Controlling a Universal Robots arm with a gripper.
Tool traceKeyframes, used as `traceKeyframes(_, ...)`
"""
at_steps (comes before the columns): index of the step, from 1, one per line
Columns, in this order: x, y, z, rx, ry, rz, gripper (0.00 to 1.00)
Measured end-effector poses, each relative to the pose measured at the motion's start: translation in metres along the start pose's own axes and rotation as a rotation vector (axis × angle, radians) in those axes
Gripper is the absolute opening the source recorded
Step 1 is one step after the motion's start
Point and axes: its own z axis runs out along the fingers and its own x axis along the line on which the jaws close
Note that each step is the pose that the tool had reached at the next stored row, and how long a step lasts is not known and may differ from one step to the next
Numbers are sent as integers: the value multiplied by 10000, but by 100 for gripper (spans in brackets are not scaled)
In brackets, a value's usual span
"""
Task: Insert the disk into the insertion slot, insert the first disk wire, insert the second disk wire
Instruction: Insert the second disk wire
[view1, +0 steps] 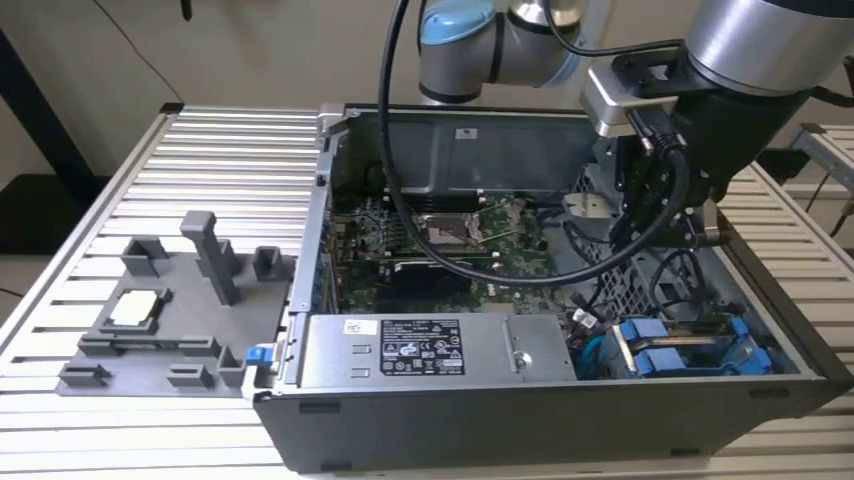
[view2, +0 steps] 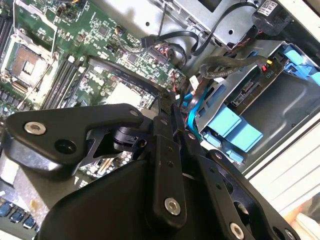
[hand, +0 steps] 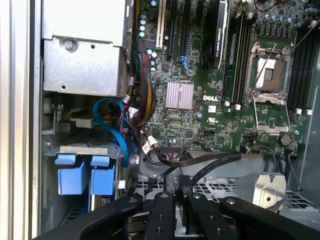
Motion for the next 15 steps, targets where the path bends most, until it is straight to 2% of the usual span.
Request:
traceKeyframes(5, 12, -7, 2, -5, -1, 2, 16)
traceKeyframes(15, 156, -45, -8, -10, 6, 47, 16)
